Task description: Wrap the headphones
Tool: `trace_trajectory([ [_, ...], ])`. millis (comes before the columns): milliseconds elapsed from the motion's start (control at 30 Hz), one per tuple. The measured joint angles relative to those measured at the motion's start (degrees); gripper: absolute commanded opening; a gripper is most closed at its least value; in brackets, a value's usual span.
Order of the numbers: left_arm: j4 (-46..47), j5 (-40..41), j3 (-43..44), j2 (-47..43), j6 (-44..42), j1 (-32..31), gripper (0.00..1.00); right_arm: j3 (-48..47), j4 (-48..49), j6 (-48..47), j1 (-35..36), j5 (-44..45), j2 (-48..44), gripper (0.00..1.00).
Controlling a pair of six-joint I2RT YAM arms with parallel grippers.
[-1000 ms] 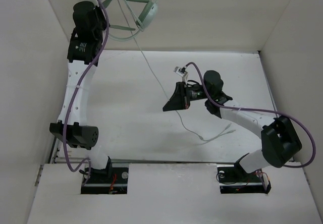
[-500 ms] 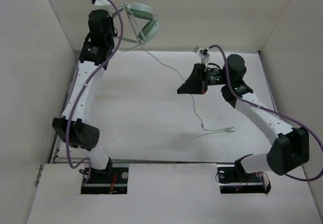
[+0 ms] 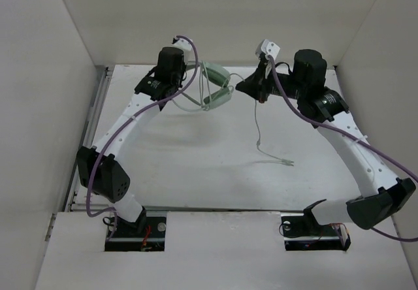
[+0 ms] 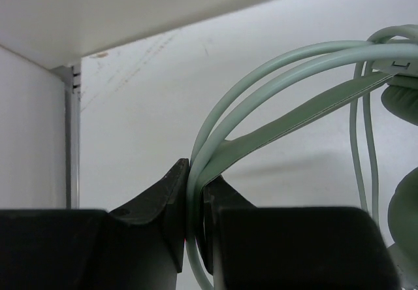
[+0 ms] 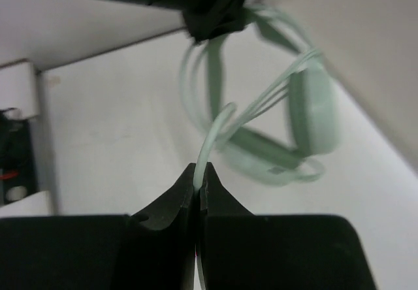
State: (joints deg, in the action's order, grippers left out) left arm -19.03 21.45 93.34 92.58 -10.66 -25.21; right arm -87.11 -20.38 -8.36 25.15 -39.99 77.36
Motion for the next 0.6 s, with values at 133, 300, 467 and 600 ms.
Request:
trace_trajectory([
  [133, -3.74, -3.23, -2.10, -0.31, -0.44, -3.21, 0.00, -2.86, -1.66, -12.00, 0.87, 14.14, 0.96, 0.00],
  [300, -7.52, -8.41, -2.58, -0.31, -0.46, -6.73, 0.00, -3.76, 0.07, -24.33, 1.81, 29.42, 3.43, 0.00],
  [467, -9.66, -14.29, -2.45, -0.31, -0.35, -9.35, 0.00, -3.80, 5.09, -34.23, 2.73, 39.39, 7.17, 0.00],
  [600, -11.30, -19.43, -0.48, -0.33, 0.28, -10.08, 0.00, -1.40, 9.66, -38.23, 2.54, 43.23, 9.05, 0.03],
])
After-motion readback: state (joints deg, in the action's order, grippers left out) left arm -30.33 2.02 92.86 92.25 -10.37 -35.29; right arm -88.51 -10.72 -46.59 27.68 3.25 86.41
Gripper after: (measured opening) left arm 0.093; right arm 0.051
